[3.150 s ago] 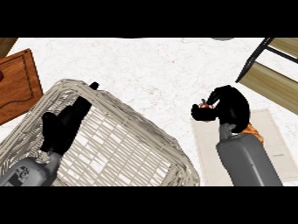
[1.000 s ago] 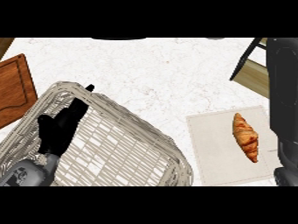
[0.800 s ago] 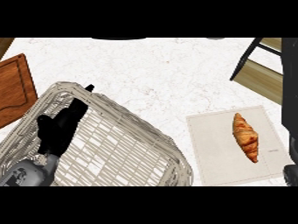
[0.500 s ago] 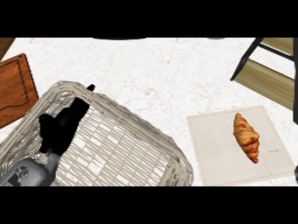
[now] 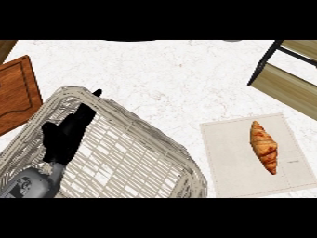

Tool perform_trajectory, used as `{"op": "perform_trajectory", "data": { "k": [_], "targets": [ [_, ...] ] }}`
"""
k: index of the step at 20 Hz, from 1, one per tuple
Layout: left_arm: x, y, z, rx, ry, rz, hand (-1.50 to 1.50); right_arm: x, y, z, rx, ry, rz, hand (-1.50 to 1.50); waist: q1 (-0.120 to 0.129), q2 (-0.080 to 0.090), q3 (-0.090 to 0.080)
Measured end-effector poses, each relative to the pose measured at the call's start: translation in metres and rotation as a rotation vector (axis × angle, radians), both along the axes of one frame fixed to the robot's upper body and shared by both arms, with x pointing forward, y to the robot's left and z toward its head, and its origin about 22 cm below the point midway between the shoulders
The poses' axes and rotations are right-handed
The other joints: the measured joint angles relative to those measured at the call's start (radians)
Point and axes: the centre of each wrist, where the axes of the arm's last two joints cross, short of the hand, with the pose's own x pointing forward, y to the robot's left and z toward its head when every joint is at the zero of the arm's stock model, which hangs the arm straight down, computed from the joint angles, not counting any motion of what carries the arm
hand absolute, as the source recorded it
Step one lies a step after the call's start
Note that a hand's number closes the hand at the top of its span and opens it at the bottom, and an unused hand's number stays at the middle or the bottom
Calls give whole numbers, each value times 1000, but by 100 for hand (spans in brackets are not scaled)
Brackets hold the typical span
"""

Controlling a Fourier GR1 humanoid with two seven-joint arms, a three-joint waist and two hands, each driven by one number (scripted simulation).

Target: Pick the cupcake from the placemat and place it in the tiered shelf

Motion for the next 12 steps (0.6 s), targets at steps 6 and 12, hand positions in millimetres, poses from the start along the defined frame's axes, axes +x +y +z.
{"op": "perform_trajectory", "data": {
  "k": [6,12],
  "targets": [
    [1,-2,2,4,2,-4,0,0,-20,-4,85,-203,90,150,0,1,-1],
    [3,0,-1,-2,20,-6,0,5,-44,-17,121,-270,129,150,-2,0,-1]
  ]
}}
